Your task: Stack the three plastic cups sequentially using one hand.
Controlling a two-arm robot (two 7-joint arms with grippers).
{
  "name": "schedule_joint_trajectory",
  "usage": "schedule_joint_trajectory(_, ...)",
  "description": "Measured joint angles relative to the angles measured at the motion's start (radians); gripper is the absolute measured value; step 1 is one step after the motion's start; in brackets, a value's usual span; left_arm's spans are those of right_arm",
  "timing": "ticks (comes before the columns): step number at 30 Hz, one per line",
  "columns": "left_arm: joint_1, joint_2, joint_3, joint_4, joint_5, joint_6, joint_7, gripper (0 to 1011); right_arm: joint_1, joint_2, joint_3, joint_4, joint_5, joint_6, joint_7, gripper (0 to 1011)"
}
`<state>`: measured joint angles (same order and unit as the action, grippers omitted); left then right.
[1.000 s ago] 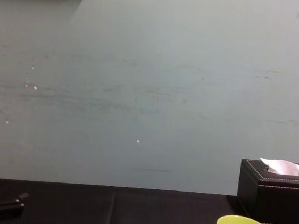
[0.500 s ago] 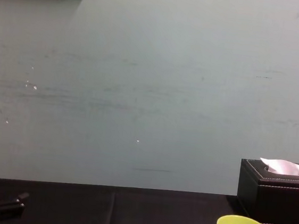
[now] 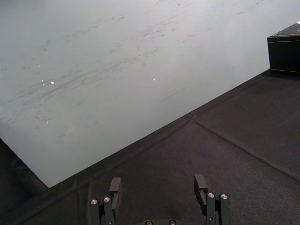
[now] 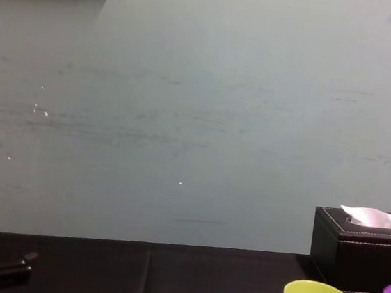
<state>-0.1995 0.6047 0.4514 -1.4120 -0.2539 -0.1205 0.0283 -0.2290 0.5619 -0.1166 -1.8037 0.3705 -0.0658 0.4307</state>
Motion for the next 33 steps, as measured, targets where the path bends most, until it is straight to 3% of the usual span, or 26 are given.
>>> schedule_joint_trajectory(6, 0.000, 0.000, 0.000, 0.000, 0.000, 0.000, 0.000, 1011, 0.101, 0.008, -0.028, 0.005, 0.030, 0.087, 0.016, 736)
schedule_joint_trajectory(15, 0.000, 0.000, 0.000, 0.000, 0.000, 0.000, 0.000, 1011, 0.274, -0.003, -0.107, 0.070, 0.023, 0.136, 0.025, 736)
schedule_joint_trajectory(22, 0.000, 0.000, 0.000, 0.000, 0.000, 0.000, 0.000, 1011, 0.375, -0.035, -0.161, 0.142, 0.005, 0.149, 0.021, 736)
schedule_joint_trajectory(33, 0.000, 0.000, 0.000, 0.000, 0.000, 0.000, 0.000, 1011, 0.448, -0.087, -0.209, 0.259, -0.015, 0.115, 0.013, 736)
